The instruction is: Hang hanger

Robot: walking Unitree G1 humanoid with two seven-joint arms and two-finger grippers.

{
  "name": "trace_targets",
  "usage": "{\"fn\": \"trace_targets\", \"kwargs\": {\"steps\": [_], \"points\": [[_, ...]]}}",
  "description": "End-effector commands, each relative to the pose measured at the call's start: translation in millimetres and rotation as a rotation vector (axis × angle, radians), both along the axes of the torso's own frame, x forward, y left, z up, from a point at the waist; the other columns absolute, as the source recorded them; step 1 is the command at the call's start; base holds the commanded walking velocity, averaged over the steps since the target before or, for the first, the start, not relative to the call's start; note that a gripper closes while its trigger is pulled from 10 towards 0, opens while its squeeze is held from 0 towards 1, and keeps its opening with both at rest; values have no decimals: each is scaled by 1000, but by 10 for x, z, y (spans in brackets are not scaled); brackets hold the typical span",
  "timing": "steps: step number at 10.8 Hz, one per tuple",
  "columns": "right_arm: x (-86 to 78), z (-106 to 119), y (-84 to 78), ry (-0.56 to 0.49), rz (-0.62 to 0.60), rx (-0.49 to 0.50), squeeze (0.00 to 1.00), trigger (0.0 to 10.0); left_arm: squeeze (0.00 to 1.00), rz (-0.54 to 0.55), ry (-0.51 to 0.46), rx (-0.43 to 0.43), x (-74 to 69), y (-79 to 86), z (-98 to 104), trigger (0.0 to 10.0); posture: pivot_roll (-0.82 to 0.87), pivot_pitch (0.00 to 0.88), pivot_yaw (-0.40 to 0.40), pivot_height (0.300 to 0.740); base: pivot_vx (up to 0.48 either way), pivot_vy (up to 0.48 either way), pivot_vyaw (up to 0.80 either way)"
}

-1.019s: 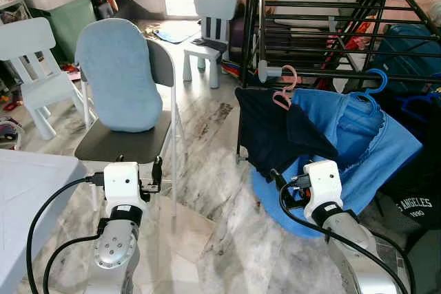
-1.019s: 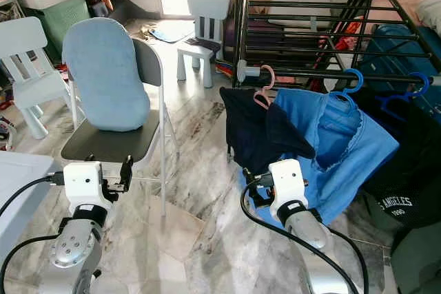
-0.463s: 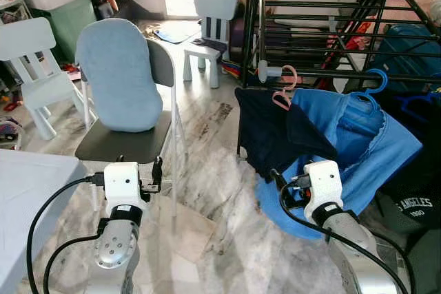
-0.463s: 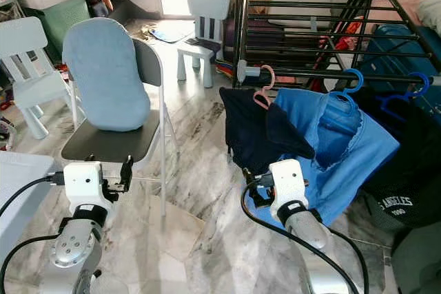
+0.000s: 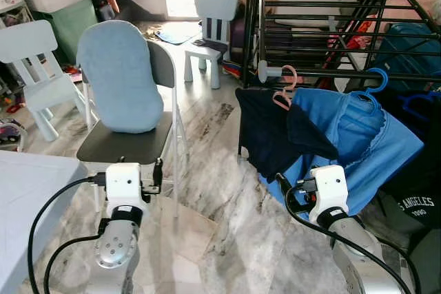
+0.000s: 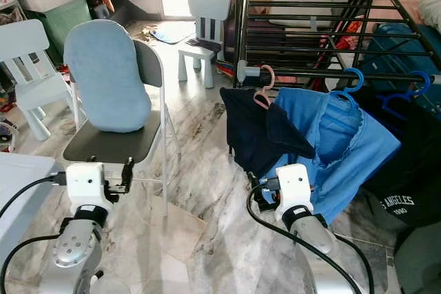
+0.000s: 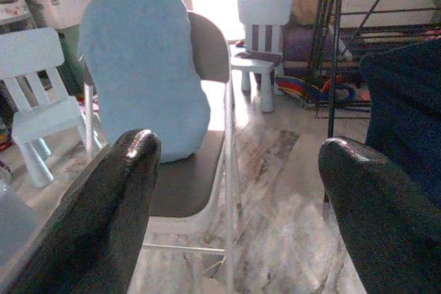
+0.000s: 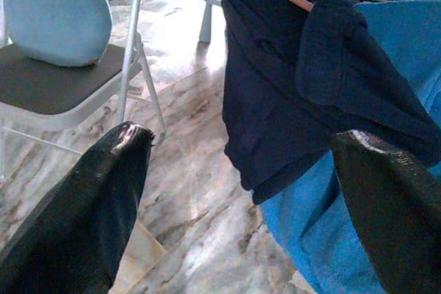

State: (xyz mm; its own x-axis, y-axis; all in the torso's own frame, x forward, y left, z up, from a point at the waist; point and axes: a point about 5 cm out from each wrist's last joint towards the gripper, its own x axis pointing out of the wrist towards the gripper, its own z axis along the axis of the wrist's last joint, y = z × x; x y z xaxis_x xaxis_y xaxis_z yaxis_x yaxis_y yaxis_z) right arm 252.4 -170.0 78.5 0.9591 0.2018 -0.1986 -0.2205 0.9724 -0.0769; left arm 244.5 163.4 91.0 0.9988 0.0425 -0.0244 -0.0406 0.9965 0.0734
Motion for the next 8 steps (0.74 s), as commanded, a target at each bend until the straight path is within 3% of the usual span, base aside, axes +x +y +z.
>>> {"fn": "trace_targets", "kwargs": {"steps": [1, 4, 8], "points": [[15, 59, -4, -20, -2, 5, 0, 10000, 0, -5, 10, 13, 17, 1, -5, 10000, -80, 0, 32, 740, 0, 0, 0], [14, 68, -1, -22, 11, -8, 0, 10000, 0, -14, 12, 12, 18, -29, -13, 10000, -87, 0, 31, 740, 0, 0, 0], [11, 70, -16, -19, 13, -14, 0, 10000, 0, -17, 14, 5, 19, -48, -30, 10000, -94, 0, 26, 740, 0, -214, 0]]}}
